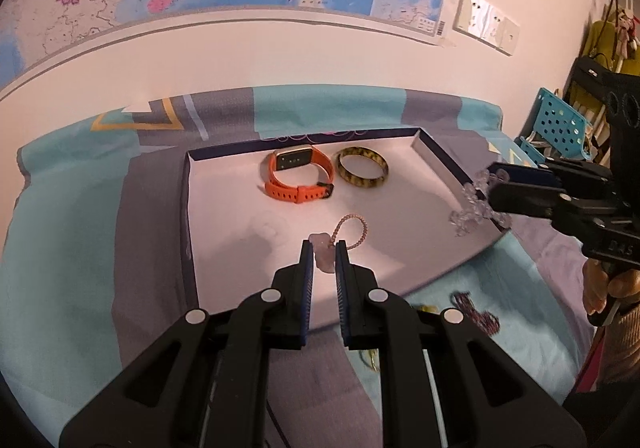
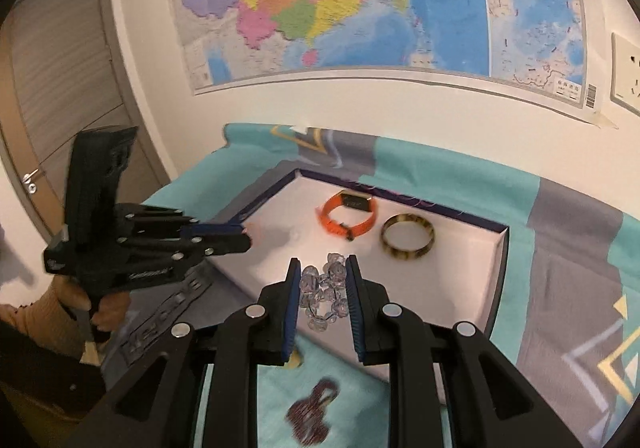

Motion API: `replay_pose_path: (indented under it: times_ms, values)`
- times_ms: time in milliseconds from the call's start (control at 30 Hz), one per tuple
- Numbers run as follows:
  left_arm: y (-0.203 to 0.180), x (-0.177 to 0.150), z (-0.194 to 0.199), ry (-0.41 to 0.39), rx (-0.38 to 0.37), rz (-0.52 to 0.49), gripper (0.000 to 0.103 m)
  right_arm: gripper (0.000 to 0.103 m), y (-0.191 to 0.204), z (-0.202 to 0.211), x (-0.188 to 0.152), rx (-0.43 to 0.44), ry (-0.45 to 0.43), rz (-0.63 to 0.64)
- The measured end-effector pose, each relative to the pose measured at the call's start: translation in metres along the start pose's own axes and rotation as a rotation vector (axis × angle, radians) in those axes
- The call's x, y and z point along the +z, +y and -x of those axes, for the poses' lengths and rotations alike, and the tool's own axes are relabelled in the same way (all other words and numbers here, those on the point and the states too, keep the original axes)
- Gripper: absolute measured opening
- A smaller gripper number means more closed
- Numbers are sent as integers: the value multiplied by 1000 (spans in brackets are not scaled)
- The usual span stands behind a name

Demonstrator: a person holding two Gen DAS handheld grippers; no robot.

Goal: Organize jewelry
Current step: 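Carry the crystal bracelet and pink earring into the box and release them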

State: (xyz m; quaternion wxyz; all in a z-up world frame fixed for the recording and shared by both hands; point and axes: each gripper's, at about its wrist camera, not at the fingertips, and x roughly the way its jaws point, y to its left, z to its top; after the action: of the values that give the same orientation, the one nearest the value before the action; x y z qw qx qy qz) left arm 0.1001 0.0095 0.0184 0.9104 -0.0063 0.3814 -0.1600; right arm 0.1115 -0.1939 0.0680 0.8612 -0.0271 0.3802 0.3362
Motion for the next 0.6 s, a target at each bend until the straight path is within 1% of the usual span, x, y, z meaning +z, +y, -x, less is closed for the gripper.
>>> replay_pose_path:
  times_ms: [200, 333, 600]
  values:
    - [6, 14, -26, 32, 6, 13, 12, 21, -20, -39, 17, -21, 33, -8]
    - [10, 19, -46, 67, 5, 26, 12, 21, -33, -63, 21, 4, 73, -44]
    - [11, 27, -72, 119, 10, 28, 12, 21, -37, -86, 22, 4, 122, -45]
